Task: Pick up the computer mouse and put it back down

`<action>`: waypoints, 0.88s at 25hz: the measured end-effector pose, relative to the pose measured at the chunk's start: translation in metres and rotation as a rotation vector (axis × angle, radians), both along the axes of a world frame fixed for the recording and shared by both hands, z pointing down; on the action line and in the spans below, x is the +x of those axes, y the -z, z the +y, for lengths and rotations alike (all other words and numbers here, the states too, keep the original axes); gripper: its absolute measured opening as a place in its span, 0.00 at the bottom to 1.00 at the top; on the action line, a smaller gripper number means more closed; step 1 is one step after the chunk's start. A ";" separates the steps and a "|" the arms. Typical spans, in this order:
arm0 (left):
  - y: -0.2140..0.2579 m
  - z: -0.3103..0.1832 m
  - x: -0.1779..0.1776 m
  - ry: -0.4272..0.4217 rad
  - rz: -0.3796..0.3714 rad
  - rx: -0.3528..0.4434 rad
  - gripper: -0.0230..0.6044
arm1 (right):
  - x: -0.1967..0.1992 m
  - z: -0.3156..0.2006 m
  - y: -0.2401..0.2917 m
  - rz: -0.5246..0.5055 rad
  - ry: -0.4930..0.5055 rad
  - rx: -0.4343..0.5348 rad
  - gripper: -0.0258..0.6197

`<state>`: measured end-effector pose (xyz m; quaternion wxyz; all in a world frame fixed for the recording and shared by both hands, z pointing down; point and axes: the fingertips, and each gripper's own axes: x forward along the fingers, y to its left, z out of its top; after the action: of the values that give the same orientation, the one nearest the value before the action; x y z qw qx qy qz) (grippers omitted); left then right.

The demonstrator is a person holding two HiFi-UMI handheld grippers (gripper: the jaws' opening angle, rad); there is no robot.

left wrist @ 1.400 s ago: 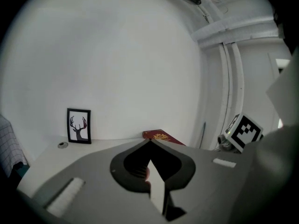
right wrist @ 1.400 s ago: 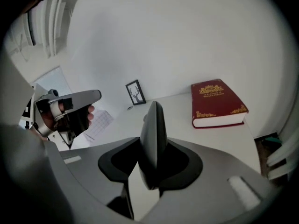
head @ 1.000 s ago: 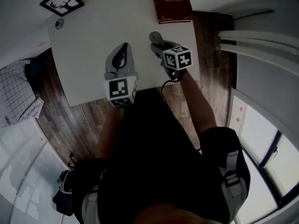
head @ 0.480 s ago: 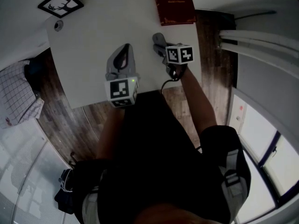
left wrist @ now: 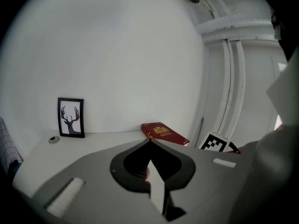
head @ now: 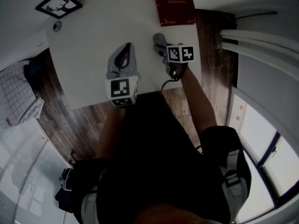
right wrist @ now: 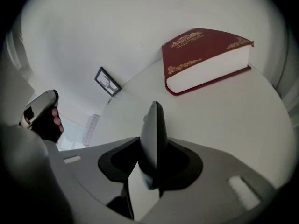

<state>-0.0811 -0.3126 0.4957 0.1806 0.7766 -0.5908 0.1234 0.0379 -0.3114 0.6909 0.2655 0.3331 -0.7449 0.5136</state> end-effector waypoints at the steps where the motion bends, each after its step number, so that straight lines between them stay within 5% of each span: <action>1: -0.001 -0.001 0.001 -0.001 0.002 0.000 0.04 | 0.000 0.000 -0.001 0.001 -0.003 -0.005 0.28; 12: -0.007 -0.008 0.014 -0.011 0.002 -0.008 0.04 | 0.004 -0.002 -0.002 0.053 0.008 -0.007 0.31; 22: -0.008 -0.008 0.024 -0.030 -0.002 -0.008 0.04 | 0.018 -0.012 0.003 0.192 0.050 0.096 0.41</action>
<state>-0.0568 -0.3205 0.5039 0.1815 0.7844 -0.5789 0.1291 0.0558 -0.3230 0.6882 0.3321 0.3746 -0.7479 0.4360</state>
